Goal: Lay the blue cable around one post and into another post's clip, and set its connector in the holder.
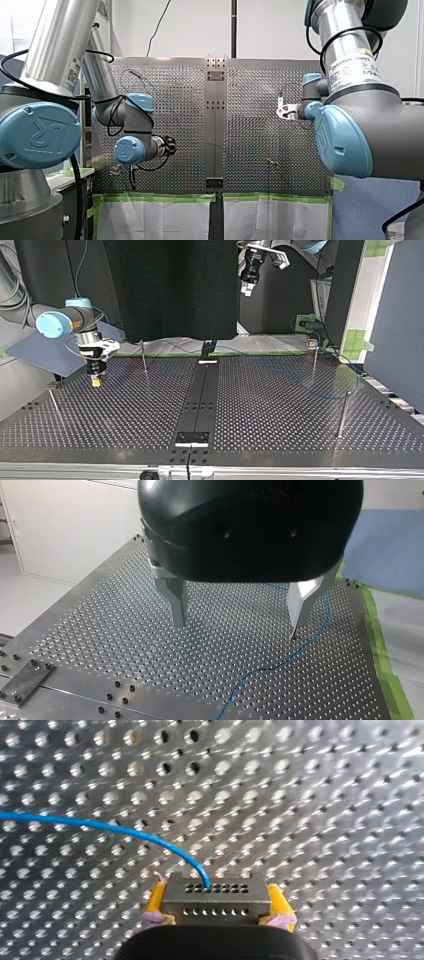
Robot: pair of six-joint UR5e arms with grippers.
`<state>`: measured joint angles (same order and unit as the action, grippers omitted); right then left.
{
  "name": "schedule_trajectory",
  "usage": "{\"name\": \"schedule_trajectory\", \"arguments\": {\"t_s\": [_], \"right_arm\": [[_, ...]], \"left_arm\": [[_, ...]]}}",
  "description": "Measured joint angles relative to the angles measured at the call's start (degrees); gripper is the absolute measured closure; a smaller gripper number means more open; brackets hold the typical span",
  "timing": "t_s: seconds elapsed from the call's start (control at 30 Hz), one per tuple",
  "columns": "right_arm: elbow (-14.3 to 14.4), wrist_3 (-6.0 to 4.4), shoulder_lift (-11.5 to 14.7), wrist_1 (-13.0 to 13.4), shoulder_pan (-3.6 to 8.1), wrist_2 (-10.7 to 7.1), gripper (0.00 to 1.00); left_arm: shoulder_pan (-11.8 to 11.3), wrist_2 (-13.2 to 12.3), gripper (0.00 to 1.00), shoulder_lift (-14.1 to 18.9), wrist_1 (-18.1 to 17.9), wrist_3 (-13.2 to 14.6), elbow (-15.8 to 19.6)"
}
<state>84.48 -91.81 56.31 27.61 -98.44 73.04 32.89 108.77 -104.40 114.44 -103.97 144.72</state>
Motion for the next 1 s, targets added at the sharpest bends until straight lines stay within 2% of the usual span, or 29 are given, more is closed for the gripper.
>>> {"name": "schedule_trajectory", "arguments": {"t_s": [0.53,0.8,1.0], "right_arm": [[2.46,-0.73,4.2,0.77,0.83,0.09,1.0],[4.11,-2.89,6.8,2.36,1.37,0.0,1.0],[4.65,-4.21,7.97,2.18,2.55,0.02,1.0]], "left_arm": [[0.01,0.0,0.0,0.0,0.14,0.0,0.03],[0.0,0.03,0.0,0.0,0.42,0.0,0.02],[0.0,0.01,0.0,-0.01,0.44,0.0,0.02]]}}
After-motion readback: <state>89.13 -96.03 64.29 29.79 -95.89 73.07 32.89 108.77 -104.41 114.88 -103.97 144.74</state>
